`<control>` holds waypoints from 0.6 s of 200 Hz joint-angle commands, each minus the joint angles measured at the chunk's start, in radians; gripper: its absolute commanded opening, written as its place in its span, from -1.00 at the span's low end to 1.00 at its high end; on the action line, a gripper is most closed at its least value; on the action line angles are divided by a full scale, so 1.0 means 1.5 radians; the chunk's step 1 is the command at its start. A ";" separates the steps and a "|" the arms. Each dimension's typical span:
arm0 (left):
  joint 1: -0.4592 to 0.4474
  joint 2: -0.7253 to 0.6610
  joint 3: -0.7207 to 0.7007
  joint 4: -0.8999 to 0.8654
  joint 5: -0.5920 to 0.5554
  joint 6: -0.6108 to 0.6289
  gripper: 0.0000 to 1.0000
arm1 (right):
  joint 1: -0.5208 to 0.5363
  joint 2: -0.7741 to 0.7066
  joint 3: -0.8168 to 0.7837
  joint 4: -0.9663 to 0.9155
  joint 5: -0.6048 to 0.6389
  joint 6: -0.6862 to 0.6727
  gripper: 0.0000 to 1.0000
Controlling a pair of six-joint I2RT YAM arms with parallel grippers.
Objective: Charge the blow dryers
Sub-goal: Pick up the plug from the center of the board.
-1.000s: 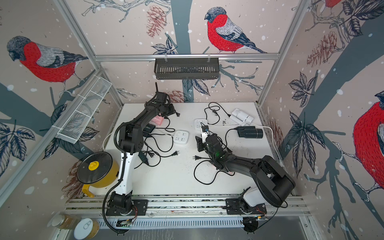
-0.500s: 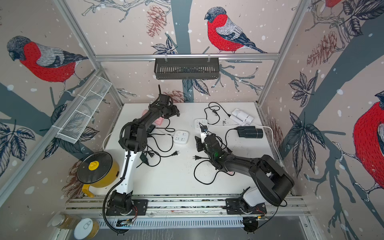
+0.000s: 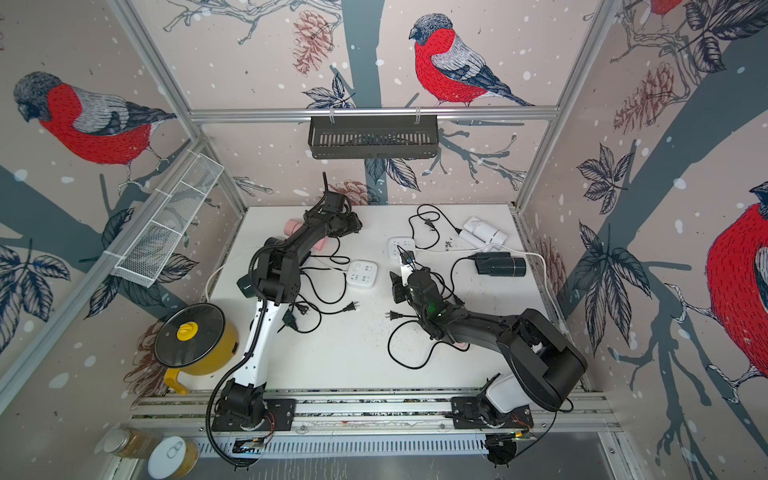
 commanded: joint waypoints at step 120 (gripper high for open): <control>-0.006 0.012 0.019 -0.125 -0.146 0.072 -0.28 | 0.006 0.013 0.012 0.003 0.022 -0.010 -0.14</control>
